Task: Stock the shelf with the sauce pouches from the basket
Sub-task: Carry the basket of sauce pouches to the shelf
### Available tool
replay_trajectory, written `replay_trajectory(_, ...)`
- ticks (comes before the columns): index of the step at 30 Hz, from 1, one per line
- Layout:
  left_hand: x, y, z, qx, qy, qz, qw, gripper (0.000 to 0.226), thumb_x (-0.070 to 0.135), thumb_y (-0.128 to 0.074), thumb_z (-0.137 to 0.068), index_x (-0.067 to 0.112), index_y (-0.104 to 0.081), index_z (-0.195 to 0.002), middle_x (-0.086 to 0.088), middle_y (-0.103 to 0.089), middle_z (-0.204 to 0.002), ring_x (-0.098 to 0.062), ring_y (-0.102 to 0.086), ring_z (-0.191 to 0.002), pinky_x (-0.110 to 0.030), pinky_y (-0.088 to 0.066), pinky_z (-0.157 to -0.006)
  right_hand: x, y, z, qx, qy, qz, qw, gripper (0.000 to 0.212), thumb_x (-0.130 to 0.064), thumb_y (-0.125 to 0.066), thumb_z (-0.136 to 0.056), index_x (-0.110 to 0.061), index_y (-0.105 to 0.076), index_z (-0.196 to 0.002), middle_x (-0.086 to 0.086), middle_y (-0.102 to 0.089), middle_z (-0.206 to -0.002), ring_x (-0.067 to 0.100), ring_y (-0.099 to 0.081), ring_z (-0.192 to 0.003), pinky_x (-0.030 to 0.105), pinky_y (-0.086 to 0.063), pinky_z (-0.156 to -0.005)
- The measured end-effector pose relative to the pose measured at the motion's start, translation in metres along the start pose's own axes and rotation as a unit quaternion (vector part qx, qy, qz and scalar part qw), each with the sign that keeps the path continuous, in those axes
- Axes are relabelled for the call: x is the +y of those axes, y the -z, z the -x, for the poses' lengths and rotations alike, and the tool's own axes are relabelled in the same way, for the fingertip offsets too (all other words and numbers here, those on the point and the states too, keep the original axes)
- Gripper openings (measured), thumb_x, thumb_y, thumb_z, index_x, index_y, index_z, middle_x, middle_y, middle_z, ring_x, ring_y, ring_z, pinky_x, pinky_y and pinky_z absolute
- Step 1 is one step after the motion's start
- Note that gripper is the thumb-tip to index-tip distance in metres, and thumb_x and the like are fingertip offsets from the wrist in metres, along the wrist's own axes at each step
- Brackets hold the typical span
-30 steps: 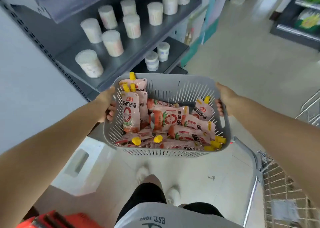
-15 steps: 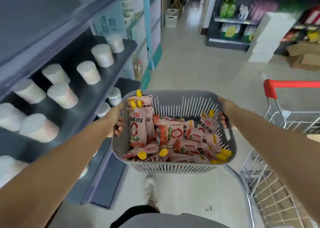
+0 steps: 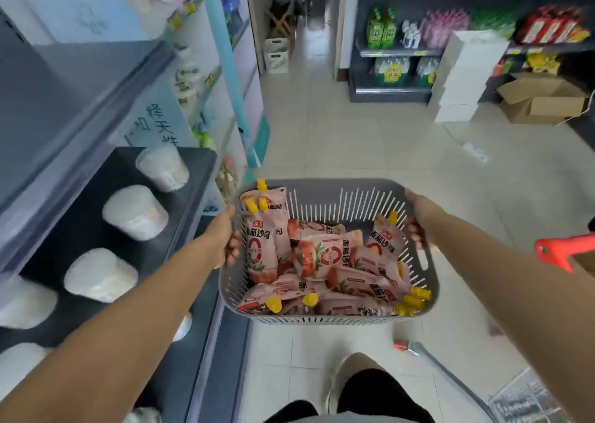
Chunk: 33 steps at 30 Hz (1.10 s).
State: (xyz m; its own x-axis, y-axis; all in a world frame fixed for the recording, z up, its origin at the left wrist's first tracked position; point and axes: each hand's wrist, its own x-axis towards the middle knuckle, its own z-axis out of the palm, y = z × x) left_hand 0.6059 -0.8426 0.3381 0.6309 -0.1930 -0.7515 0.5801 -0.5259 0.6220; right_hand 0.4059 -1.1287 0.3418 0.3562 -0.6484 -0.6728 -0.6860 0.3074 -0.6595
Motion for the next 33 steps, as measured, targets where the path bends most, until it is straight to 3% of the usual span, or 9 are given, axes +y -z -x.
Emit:
replay_trajectory(5,0.074,-0.035,-0.064,0.002,0.010,-0.014,1.000,0.060,0.066,-0.032,-0.092,0.020,-0.033,-0.054,0.003,-0.030,-0.041,-0.013,-0.026,-0.036,-0.022,-0.018,-0.045,-0.055,0.016,-0.079,-0.008,-0.025,-0.004,1.000,0.063,-0.065,-0.030,-0.092,-0.016,-0.032,-0.052,0.000,-0.031,-0.035,0.014,-0.026,-0.040,0.023,-0.024,-0.049)
replay_trajectory(9,0.137,-0.075,-0.122,0.001,0.017,-0.019,1.000,0.058,0.066,-0.033,-0.092,0.020,-0.028,-0.056,0.003,-0.026,-0.040,-0.012,-0.020,-0.031,-0.017,-0.013,-0.041,-0.115,0.034,-0.151,0.001,0.017,0.006,1.000,0.061,-0.056,-0.029,-0.098,-0.014,-0.035,-0.054,-0.002,-0.030,-0.031,0.014,-0.028,-0.030,0.019,-0.026,-0.042)
replay_trajectory(13,0.196,-0.121,-0.166,-0.009,0.025,-0.004,1.000,0.061,0.069,-0.030,-0.091,0.020,-0.023,-0.055,0.002,-0.021,-0.039,-0.012,-0.016,-0.029,-0.014,-0.014,-0.037,-0.173,0.058,-0.214,0.011,0.021,0.003,1.000,0.059,-0.060,-0.035,-0.093,-0.016,-0.037,-0.054,-0.002,-0.032,-0.035,0.014,-0.030,-0.024,0.018,-0.027,-0.039)
replay_trajectory(22,0.365,-0.212,-0.243,-0.038,-0.025,-0.030,0.999,0.059,0.070,-0.028,-0.091,0.022,-0.021,-0.058,0.003,-0.020,-0.041,-0.012,-0.016,-0.031,-0.013,-0.014,-0.037,-0.291,0.137,-0.326,0.057,0.016,-0.052,0.997,0.057,-0.062,-0.037,-0.092,-0.016,-0.035,-0.057,0.001,-0.033,-0.044,0.014,-0.029,-0.030,0.015,-0.028,-0.038)
replay_trajectory(26,0.436,-0.256,-0.276,-0.068,-0.007,-0.025,0.997,0.058,0.067,-0.032,-0.090,0.023,-0.019,-0.055,0.004,-0.019,-0.037,-0.012,-0.015,-0.029,-0.013,-0.013,-0.037,-0.332,0.169,-0.372,0.090,0.018,-0.097,0.991,0.055,-0.059,-0.041,-0.093,-0.014,-0.039,-0.061,-0.003,-0.033,-0.029,0.010,-0.029,-0.018,0.009,-0.027,-0.031)
replay_trajectory(29,0.490,-0.292,-0.306,-0.103,0.004,-0.017,0.994,0.061,0.066,-0.034,-0.091,0.022,-0.023,-0.049,0.005,-0.021,-0.036,-0.012,-0.017,-0.027,-0.010,-0.016,-0.033,-0.370,0.193,-0.405,0.119,0.011,-0.115,0.986,0.051,-0.055,-0.041,-0.094,-0.016,-0.039,-0.062,-0.003,-0.034,-0.041,0.009,-0.029,-0.031,0.007,-0.023,-0.030)
replay_trajectory(33,0.563,-0.346,-0.347,-0.135,0.007,-0.034,0.990,0.059,0.064,-0.033,-0.092,0.022,-0.024,-0.052,0.005,-0.024,-0.036,-0.011,-0.019,-0.026,-0.010,-0.017,-0.032,-0.423,0.230,-0.454,0.153,-0.012,-0.122,0.980,0.050,-0.056,-0.041,-0.094,-0.015,-0.041,-0.065,-0.003,-0.033,-0.052,0.009,-0.029,-0.042,0.017,-0.025,-0.037)
